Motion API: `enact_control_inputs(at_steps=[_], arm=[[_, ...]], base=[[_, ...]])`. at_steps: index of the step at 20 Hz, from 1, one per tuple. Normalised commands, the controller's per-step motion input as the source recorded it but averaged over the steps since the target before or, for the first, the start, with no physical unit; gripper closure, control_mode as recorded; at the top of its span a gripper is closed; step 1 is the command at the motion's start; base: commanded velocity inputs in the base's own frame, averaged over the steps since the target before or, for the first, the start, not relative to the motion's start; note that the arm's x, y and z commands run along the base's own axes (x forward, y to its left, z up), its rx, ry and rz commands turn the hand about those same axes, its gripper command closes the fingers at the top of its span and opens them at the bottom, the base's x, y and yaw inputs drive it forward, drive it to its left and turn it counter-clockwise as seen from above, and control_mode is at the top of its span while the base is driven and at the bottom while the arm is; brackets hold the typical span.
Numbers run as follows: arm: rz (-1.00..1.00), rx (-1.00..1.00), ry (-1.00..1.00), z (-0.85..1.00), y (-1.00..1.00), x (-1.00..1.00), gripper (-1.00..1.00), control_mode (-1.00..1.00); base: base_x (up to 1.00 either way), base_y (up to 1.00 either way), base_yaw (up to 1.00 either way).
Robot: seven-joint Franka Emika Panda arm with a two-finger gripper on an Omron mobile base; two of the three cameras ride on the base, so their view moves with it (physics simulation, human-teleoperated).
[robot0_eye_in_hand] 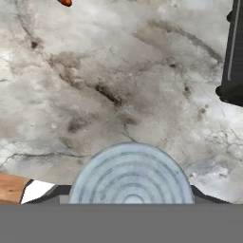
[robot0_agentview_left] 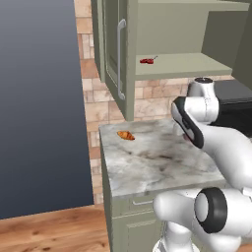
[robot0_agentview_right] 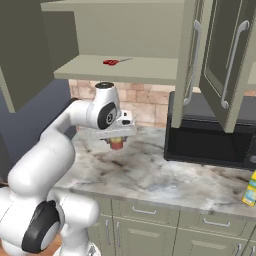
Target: Pick the canned food and cereal from the counter and place them in the cabinets closest to them.
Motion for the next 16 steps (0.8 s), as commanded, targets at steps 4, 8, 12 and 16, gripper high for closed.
enact_control_inputs(at_steps=[4, 8, 12, 16], arm=[[-0.05, 0.01, 0.00, 0.72, 0.00, 0.00, 1.00, -1.00], [-0.06, 0.00, 0.00, 0.67, 0.00, 0.07, 1.00, -1.00], [-0.07, 0.00, 0.00, 0.64, 0.00, 0.11, 1.00, -1.00], [-0.07, 0.00, 0.00, 0.63, 0.00, 0.10, 1.00, -1.00]], base=[[0.00, 0.00, 0.00], [0.00, 0.00, 0.00], [0.00, 0.00, 0.00], [0.00, 0.00, 0.00]])
